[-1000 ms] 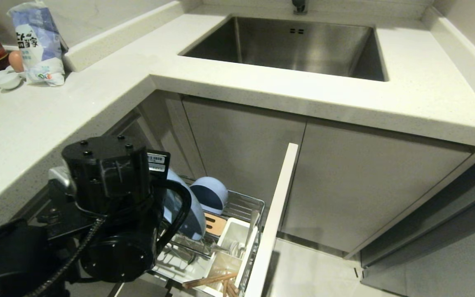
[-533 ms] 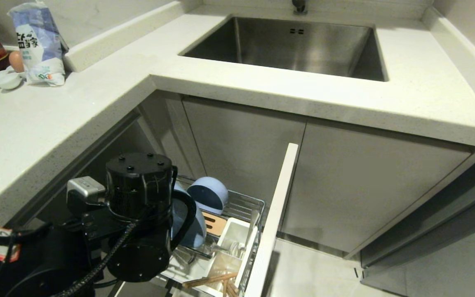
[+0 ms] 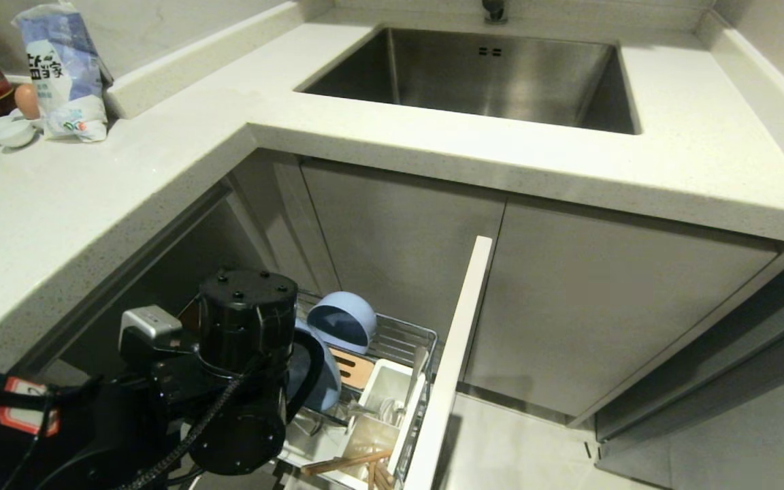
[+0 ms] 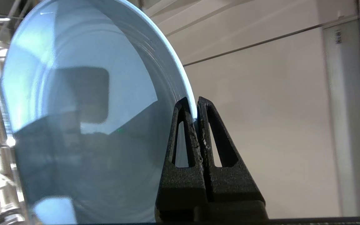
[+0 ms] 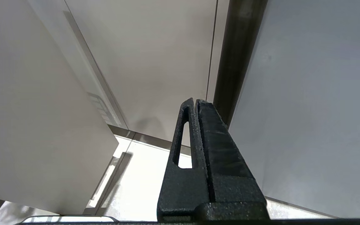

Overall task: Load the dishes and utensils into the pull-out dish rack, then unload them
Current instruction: Pick up the plate and place it in the cupboard

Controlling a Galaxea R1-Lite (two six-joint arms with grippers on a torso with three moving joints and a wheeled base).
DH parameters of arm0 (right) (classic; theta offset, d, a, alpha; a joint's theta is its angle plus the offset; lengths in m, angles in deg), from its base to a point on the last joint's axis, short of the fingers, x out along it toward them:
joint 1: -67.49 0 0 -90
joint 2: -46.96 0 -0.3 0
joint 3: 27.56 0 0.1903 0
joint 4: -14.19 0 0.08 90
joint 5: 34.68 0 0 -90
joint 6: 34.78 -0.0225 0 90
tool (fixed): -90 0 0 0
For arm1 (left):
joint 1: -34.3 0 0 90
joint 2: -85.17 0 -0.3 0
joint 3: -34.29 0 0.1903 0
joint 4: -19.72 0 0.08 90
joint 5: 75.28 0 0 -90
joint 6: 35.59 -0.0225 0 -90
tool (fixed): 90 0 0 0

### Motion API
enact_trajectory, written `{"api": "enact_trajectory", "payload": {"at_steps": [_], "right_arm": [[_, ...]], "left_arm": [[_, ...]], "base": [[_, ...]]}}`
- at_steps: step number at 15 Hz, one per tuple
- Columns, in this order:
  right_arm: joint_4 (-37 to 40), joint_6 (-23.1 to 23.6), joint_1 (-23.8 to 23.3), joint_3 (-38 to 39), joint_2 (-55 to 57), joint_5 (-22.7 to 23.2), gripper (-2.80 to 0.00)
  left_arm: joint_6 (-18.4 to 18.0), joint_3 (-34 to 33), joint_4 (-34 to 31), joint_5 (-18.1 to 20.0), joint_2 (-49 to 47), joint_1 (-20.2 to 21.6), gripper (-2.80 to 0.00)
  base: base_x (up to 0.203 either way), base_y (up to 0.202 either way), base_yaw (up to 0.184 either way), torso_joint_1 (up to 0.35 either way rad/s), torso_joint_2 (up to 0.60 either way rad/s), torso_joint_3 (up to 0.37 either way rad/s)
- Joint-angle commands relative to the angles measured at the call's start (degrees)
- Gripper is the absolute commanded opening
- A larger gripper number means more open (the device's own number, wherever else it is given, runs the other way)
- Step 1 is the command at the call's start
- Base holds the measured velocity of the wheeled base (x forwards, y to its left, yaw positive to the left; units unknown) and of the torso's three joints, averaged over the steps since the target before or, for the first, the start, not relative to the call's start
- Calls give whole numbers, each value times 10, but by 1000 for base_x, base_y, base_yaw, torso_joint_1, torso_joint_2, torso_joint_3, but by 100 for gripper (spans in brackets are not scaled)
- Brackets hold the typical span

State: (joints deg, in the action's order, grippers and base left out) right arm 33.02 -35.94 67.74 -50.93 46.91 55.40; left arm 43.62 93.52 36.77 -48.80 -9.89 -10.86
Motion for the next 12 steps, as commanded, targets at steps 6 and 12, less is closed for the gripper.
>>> {"api": "enact_trajectory", "payload": {"at_steps": [6, 12], "right_arm": [[0, -1, 0, 15, 0, 0, -280], [0, 0, 0, 15, 0, 0, -280]], "left_arm": [[41, -26, -3, -1, -30, 31, -280], [50, -28, -16, 0, -38, 30, -280]], "base": [[0, 0, 0, 0, 0, 0], [0, 0, 0, 0, 0, 0]]}}
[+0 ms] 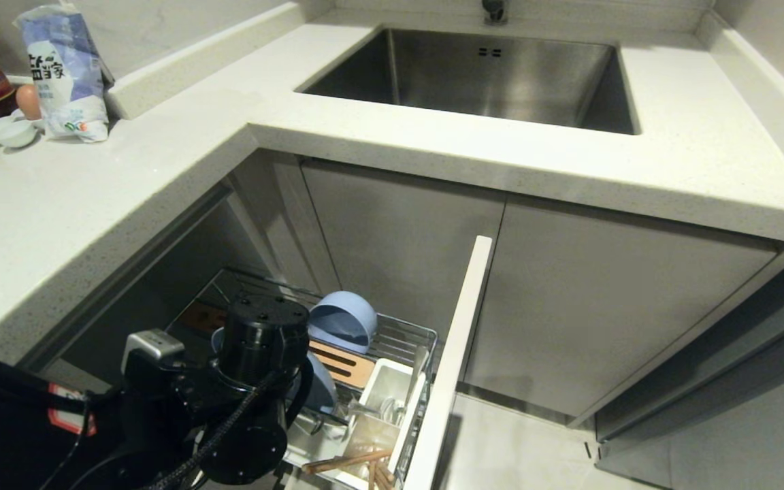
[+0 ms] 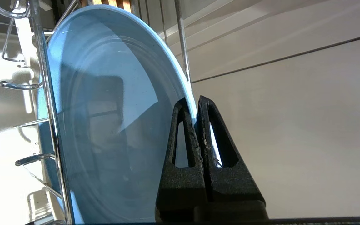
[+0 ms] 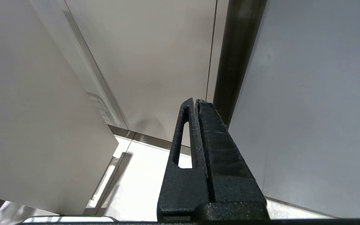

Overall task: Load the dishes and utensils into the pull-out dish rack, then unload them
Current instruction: Pick up the plate and place it in the cupboard, then take the plate out of the cupboard

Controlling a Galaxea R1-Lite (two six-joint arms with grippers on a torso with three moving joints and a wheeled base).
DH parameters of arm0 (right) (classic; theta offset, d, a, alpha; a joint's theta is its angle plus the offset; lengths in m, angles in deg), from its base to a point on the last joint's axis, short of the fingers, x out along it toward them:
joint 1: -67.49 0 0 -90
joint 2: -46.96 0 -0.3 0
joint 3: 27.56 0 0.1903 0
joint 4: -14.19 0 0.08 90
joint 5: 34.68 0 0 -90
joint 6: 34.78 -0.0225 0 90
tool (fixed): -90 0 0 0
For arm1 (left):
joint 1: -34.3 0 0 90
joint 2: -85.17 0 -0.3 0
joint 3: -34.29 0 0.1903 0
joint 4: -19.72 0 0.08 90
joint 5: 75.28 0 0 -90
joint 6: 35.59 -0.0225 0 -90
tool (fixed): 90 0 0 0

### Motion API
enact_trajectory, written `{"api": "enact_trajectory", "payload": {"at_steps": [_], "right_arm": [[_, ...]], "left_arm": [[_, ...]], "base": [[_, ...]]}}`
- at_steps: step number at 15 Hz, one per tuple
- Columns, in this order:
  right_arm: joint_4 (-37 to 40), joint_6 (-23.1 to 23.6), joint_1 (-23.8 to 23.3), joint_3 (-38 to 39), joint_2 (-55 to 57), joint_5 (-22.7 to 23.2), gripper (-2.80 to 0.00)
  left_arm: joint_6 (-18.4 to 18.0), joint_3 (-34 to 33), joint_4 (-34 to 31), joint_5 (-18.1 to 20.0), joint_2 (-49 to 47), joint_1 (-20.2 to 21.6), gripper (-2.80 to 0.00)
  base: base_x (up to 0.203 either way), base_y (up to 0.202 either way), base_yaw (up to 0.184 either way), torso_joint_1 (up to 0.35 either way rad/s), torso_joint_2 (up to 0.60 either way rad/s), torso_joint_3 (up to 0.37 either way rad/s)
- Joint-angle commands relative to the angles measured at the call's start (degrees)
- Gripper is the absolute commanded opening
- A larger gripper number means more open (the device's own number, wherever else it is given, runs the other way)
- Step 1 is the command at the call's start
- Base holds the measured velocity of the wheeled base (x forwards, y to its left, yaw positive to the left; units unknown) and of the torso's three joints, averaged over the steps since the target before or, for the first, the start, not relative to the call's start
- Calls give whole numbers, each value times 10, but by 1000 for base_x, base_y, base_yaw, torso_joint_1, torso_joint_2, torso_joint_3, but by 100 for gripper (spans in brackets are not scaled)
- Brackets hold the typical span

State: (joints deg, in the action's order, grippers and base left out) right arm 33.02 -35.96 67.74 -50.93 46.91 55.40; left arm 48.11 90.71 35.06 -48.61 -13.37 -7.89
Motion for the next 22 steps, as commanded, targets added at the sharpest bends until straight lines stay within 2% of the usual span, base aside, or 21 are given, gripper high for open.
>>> {"api": "enact_trajectory", "payload": {"at_steps": [1, 2, 4, 8, 10, 12, 15, 16, 18, 20, 22], "right_arm": [[0, 0, 0, 15, 0, 0, -280], [0, 0, 0, 15, 0, 0, -280], [0, 0, 0, 15, 0, 0, -280], [0, 0, 0, 15, 0, 0, -280], [0, 0, 0, 15, 0, 0, -280], [0, 0, 0, 15, 0, 0, -280], [0, 0, 0, 15, 0, 0, -280], [0, 0, 0, 15, 0, 0, -280], [0, 0, 0, 15, 0, 0, -280], [0, 0, 0, 15, 0, 0, -280], [0, 0, 0, 15, 0, 0, -280]], "left_arm": [[5, 1, 1, -1, -2, -1, -280], [4, 1, -1, 5, -1, -2, 0], [6, 3, -29, 16, 7, -3, 0], [3, 3, -35, 14, 36, -4, 0], [2, 8, -70, 12, 60, -13, 0], [1, 20, -136, 12, 99, -33, 0], [2, 59, -276, 12, 187, -67, 0], [1, 80, -317, 12, 218, -79, -280], [-8, 135, -401, 11, 267, -100, -280], [-41, 200, -462, 12, 291, -105, -280], [-151, 256, -474, 11, 309, -107, -280]], "base": [[0, 0, 0, 0, 0, 0], [0, 0, 0, 0, 0, 0], [0, 0, 0, 0, 0, 0], [0, 0, 0, 0, 0, 0], [0, 0, 0, 0, 0, 0], [0, 0, 0, 0, 0, 0], [0, 0, 0, 0, 0, 0], [0, 0, 0, 0, 0, 0], [0, 0, 0, 0, 0, 0], [0, 0, 0, 0, 0, 0], [0, 0, 0, 0, 0, 0]]}}
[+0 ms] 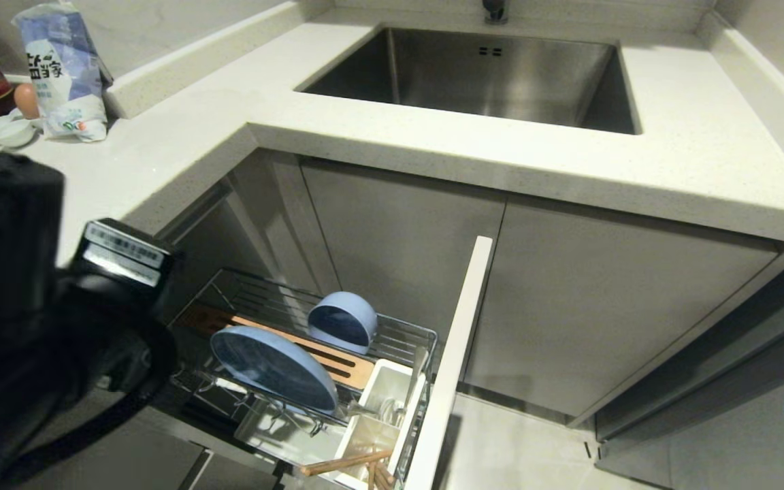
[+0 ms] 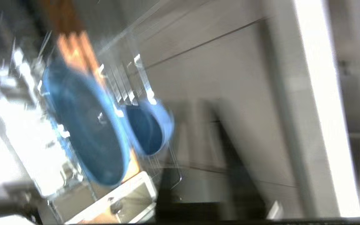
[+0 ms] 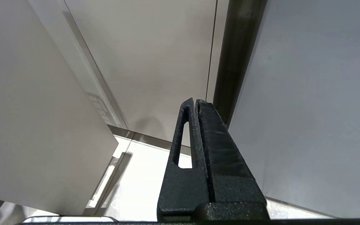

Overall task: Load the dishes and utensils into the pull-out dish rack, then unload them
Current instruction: Take the plate out of the cupboard

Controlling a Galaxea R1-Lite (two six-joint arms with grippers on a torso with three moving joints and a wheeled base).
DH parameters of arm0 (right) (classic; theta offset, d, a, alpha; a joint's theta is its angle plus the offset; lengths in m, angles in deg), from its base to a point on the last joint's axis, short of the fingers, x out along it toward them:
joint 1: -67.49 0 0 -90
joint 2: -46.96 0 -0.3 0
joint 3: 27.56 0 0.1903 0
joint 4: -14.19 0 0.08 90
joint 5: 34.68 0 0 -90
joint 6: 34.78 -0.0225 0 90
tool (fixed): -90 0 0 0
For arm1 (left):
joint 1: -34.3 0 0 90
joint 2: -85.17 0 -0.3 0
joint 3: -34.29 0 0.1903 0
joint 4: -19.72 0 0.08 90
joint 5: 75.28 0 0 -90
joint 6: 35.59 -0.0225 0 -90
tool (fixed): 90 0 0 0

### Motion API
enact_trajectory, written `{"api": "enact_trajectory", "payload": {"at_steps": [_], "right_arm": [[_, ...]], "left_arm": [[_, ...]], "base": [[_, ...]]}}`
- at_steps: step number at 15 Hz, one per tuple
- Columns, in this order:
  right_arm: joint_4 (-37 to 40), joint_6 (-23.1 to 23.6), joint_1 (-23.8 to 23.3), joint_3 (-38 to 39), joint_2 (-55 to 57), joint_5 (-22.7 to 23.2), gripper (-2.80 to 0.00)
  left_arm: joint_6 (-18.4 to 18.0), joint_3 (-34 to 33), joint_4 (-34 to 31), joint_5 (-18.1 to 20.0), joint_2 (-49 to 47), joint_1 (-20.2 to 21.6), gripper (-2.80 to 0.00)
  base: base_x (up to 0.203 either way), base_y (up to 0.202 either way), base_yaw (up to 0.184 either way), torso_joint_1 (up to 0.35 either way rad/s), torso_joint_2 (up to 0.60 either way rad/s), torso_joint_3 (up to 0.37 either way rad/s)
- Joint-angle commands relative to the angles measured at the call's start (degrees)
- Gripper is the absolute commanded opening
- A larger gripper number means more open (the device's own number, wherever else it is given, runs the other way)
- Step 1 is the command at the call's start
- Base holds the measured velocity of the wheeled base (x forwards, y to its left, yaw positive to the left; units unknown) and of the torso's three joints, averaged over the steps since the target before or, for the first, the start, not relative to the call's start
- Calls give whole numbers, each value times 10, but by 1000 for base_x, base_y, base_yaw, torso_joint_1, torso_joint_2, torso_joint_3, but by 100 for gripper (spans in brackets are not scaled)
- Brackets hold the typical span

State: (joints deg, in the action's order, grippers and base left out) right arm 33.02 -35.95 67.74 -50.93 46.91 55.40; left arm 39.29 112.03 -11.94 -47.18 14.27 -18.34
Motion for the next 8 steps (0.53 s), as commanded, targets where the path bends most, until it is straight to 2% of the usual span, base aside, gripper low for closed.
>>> {"api": "enact_trajectory", "payload": {"at_steps": [1, 3, 4, 6, 8], "right_arm": [[0, 0, 0, 15, 0, 0, -280], [0, 0, 0, 15, 0, 0, -280], [0, -1, 0, 15, 0, 0, -280], [0, 0, 0, 15, 0, 0, -280], [0, -1, 0, 15, 0, 0, -280]], "left_arm": [[-110, 69, 2, -3, 40, -2, -280], [-238, 140, 58, 3, 61, -1, -280], [-300, 160, 91, 21, 70, 6, -280], [-418, 188, 158, 72, 87, 70, -280], [-496, 202, 204, 131, 107, 146, -280]], "base": [[0, 0, 0, 0, 0, 0], [0, 0, 0, 0, 0, 0], [0, 0, 0, 0, 0, 0], [0, 0, 0, 0, 0, 0], [0, 0, 0, 0, 0, 0]]}}
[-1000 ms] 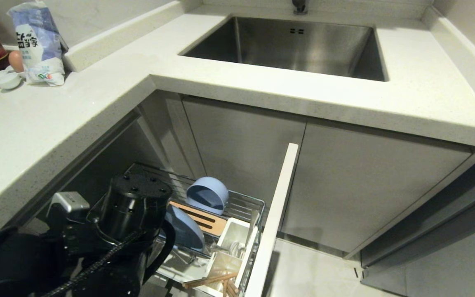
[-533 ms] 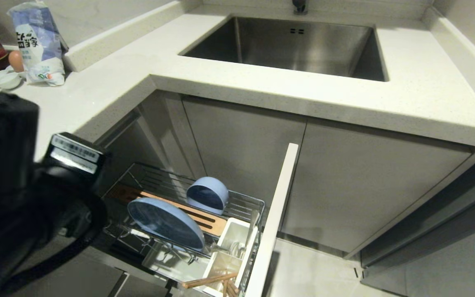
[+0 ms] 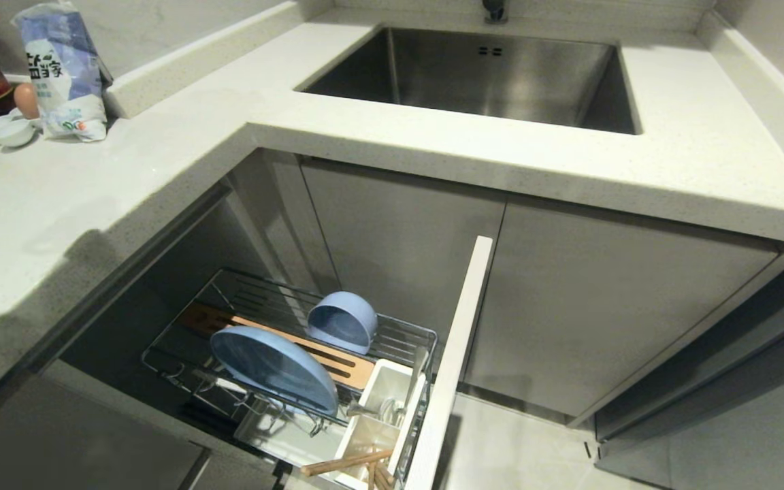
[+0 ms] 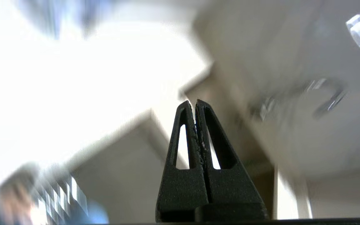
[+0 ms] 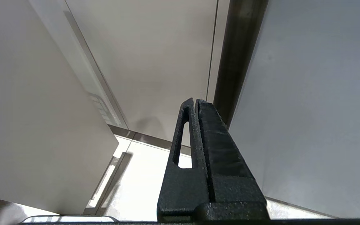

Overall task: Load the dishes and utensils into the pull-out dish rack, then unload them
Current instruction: Take the plate out of the cupboard

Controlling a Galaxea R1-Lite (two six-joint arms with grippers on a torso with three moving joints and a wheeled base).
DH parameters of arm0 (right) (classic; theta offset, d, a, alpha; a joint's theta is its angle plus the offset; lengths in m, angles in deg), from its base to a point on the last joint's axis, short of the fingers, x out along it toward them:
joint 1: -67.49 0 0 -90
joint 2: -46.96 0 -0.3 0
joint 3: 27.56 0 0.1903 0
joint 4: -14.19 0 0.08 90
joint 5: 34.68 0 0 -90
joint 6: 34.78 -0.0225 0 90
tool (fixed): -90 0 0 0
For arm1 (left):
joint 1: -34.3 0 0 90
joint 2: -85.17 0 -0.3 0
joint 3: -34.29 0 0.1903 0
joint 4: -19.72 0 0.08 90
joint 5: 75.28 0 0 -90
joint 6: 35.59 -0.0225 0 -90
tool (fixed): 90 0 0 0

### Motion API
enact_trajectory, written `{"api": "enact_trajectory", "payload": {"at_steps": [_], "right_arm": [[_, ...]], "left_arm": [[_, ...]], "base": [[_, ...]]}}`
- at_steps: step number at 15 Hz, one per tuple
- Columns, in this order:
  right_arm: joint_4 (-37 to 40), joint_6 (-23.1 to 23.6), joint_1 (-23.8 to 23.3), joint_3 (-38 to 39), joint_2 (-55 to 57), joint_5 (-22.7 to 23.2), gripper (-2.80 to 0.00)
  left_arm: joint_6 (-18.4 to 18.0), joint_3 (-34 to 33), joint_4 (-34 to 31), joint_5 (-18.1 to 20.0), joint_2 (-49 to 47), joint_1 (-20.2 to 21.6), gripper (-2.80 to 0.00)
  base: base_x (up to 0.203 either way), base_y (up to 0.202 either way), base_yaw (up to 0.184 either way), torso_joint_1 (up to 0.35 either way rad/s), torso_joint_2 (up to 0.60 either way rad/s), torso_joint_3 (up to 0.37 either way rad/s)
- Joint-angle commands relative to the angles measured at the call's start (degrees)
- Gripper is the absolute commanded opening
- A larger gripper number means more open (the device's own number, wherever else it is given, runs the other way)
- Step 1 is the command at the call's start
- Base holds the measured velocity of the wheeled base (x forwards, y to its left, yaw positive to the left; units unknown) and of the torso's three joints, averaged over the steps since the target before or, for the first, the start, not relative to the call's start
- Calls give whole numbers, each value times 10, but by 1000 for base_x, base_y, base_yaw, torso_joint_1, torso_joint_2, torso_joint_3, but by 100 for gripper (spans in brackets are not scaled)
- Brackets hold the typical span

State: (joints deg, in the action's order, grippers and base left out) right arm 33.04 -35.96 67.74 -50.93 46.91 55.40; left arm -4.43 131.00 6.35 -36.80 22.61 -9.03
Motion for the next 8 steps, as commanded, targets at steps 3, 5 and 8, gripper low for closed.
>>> {"api": "enact_trajectory", "payload": {"at_steps": [3, 5, 8], "right_arm": [[-1, 0, 0, 15, 0, 0, -280], [-1, 0, 0, 15, 0, 0, -280], [-1, 0, 0, 15, 0, 0, -280]], "left_arm": [[-139, 17, 29, 105, 78, 160, -280], [-170, 9, -5, 168, 127, 245, -280], [-199, -21, -133, 259, 240, 325, -280]], "base": [[0, 0, 0, 0, 0, 0], [0, 0, 0, 0, 0, 0], [0, 0, 0, 0, 0, 0]]}}
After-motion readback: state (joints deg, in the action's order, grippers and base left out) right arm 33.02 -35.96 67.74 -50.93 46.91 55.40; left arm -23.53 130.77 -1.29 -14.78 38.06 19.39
